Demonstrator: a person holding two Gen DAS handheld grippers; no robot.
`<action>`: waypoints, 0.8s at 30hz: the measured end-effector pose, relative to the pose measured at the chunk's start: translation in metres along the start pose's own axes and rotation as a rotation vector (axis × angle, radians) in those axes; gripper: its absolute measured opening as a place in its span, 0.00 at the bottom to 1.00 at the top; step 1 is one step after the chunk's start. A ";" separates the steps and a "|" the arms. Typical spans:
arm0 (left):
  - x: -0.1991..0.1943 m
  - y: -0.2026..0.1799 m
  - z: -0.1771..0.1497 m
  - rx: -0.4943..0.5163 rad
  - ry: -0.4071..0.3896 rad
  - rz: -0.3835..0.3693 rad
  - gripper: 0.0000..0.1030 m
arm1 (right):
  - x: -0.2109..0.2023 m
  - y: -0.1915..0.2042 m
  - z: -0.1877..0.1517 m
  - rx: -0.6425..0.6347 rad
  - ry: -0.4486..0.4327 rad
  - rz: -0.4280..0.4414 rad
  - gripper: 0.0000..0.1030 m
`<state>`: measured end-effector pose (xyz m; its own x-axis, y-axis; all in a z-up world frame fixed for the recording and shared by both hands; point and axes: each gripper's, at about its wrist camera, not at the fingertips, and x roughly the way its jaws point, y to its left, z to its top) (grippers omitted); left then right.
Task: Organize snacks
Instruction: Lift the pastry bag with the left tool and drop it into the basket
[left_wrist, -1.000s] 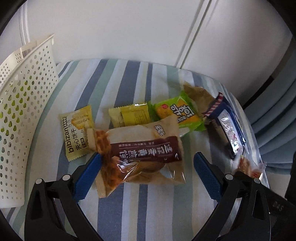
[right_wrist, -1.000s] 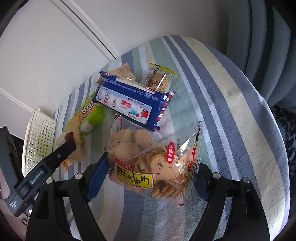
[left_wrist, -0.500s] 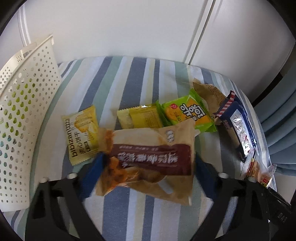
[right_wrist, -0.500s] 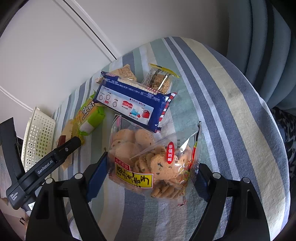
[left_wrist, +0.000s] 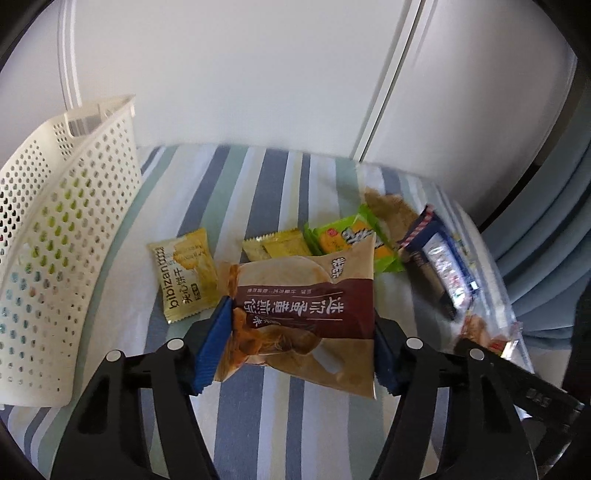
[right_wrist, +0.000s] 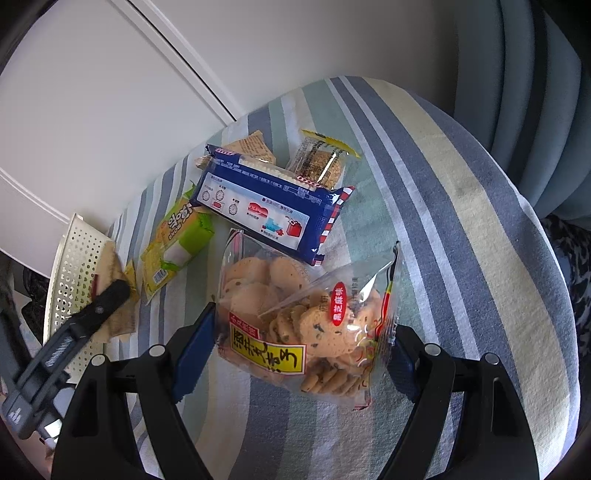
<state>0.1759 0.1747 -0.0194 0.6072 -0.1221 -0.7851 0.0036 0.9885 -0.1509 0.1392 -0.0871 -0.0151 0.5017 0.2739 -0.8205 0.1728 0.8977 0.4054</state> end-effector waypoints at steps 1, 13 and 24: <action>-0.005 0.002 0.000 -0.004 -0.008 -0.008 0.66 | 0.000 0.000 0.000 -0.001 -0.001 0.001 0.78; -0.083 0.021 0.013 -0.038 -0.195 -0.005 0.66 | -0.002 0.000 0.000 -0.007 -0.008 0.000 0.74; -0.147 0.065 0.020 -0.070 -0.354 0.066 0.66 | 0.005 0.001 0.003 -0.003 0.020 0.013 0.74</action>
<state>0.1026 0.2585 0.0982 0.8417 -0.0074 -0.5400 -0.0923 0.9832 -0.1573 0.1440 -0.0855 -0.0173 0.4865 0.2928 -0.8231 0.1641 0.8948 0.4153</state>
